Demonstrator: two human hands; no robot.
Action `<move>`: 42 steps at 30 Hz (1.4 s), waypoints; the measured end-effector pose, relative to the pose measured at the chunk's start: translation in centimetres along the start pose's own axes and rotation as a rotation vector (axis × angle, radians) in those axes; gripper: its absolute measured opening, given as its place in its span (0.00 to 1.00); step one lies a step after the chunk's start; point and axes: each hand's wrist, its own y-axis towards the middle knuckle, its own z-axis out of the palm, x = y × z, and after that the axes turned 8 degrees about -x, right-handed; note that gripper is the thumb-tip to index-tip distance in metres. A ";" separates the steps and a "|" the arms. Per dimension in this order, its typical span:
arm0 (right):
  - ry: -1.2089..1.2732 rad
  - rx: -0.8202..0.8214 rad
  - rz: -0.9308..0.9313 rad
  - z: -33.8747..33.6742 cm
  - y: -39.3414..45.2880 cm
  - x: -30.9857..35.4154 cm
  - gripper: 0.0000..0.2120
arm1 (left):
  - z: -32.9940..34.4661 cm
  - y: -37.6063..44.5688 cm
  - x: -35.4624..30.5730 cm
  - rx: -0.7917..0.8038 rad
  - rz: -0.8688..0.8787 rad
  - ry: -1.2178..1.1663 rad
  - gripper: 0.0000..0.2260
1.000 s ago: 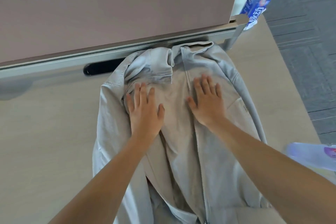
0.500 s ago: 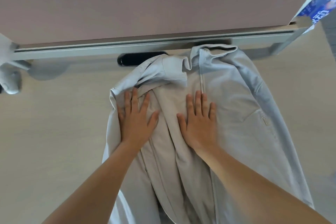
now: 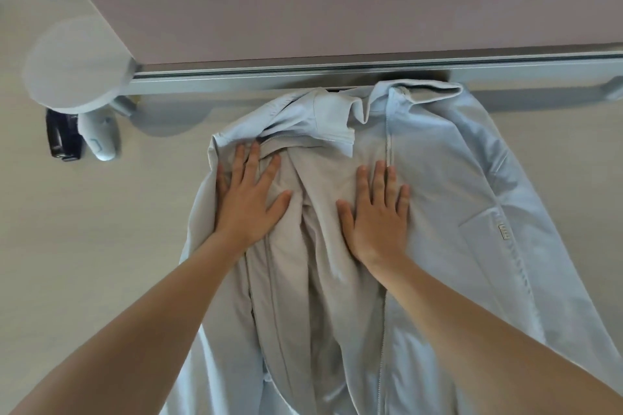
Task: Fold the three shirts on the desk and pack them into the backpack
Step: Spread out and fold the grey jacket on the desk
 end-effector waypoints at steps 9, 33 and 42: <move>0.480 -0.019 0.069 -4.1 5.3 4.7 0.25 | -2.8 -3.1 -2.4 -0.015 -0.282 -0.212 0.29; 0.665 0.199 0.014 -13.9 9.5 -5.3 0.26 | -4.2 -5.1 -21.9 0.414 -0.034 -0.313 0.28; 0.594 0.313 0.068 -9.4 2.5 -4.8 0.19 | -5.1 -11.9 -18.8 0.295 -0.068 -0.253 0.25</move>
